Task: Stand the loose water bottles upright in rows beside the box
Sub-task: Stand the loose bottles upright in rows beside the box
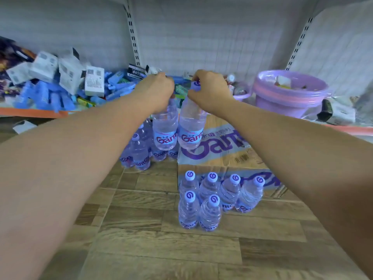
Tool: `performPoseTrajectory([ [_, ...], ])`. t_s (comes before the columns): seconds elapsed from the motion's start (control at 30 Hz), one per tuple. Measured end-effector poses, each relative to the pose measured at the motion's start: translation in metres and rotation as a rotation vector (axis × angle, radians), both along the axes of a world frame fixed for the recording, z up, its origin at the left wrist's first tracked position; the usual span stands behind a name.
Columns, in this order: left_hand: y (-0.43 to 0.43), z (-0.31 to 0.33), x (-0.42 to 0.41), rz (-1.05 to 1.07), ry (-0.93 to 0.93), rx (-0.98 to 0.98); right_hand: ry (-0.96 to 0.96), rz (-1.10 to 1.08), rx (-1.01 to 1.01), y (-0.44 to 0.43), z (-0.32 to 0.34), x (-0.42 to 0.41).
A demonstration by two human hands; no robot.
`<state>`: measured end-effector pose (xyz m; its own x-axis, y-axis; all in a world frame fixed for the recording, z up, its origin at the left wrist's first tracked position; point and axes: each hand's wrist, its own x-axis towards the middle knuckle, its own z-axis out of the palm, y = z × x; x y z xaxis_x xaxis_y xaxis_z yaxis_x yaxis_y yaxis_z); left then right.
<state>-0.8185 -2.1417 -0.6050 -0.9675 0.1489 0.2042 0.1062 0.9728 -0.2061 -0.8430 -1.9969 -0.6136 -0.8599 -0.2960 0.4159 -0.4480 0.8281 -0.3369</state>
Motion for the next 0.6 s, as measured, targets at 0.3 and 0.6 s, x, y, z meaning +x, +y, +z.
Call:
performPoseTrajectory([
  [0.3, 0.12, 0.025, 0.003, -0.171, -0.113, 0.042, -0.015, -0.112, 0.077, 0.124, 0.032, 0.024],
  [0.6, 0.237, -0.008, 0.014, -0.34, -0.249, 0.189, -0.126, -0.259, 0.238, 0.242, 0.016, 0.047],
])
